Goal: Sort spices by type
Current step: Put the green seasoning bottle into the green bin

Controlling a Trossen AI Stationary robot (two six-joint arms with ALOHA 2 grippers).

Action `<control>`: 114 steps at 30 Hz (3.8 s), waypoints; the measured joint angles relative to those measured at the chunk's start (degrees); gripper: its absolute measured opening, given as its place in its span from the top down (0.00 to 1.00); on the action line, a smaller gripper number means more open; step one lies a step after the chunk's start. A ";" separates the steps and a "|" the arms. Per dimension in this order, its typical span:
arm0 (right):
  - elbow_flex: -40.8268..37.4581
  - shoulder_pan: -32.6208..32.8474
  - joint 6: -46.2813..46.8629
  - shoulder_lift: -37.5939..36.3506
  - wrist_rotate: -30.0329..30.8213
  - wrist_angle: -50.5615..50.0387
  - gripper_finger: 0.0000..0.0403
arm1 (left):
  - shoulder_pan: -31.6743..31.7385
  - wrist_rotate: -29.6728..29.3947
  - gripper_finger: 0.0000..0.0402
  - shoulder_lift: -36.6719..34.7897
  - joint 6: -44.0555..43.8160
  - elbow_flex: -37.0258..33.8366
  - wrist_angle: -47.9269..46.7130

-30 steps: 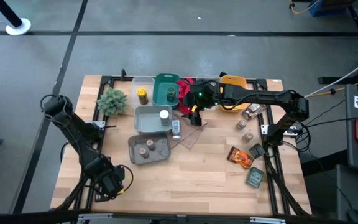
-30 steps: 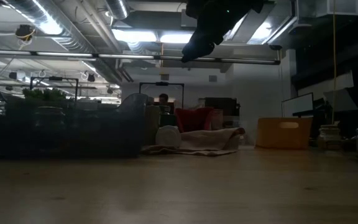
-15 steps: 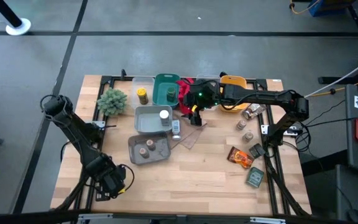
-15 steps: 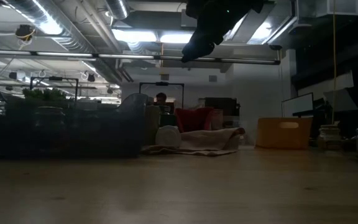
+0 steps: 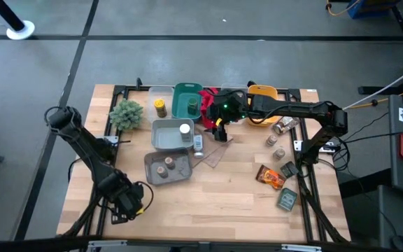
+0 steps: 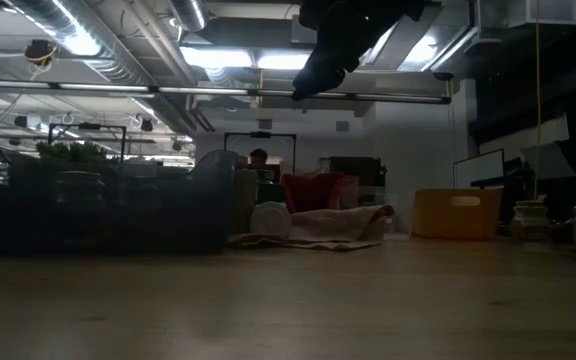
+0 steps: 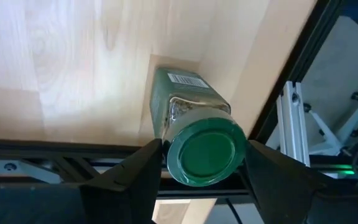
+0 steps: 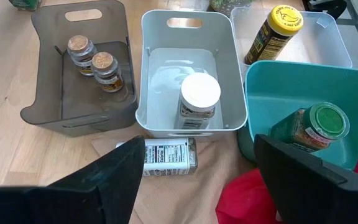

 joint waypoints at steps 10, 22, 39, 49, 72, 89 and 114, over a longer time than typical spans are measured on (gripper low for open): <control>0.00 0.04 0.00 0.00 0.00 -0.07 0.25 | -0.35 0.50 0.47 -0.34 -1.42 0.04 0.11; 0.00 0.04 0.00 0.00 0.00 -0.04 0.25 | -0.35 -0.05 0.47 -0.43 -0.54 0.15 0.24; 0.00 0.02 0.00 0.00 0.00 0.00 0.25 | -0.35 -0.15 0.47 -0.45 -1.29 0.20 0.26; 0.00 0.02 0.00 0.00 0.00 0.00 0.25 | -0.35 -0.19 0.47 -0.51 1.78 0.24 0.26; 0.00 -0.02 0.00 0.00 0.00 0.02 0.25 | -0.37 0.00 0.47 -0.51 -1.08 0.24 1.77; 0.00 0.00 0.00 0.00 0.00 0.02 0.25 | -1.31 0.08 0.43 -0.51 -7.86 0.24 0.79; 0.00 0.04 0.00 0.00 0.00 0.01 0.25 | -6.25 -6.91 0.23 -0.49 -7.89 0.24 2.62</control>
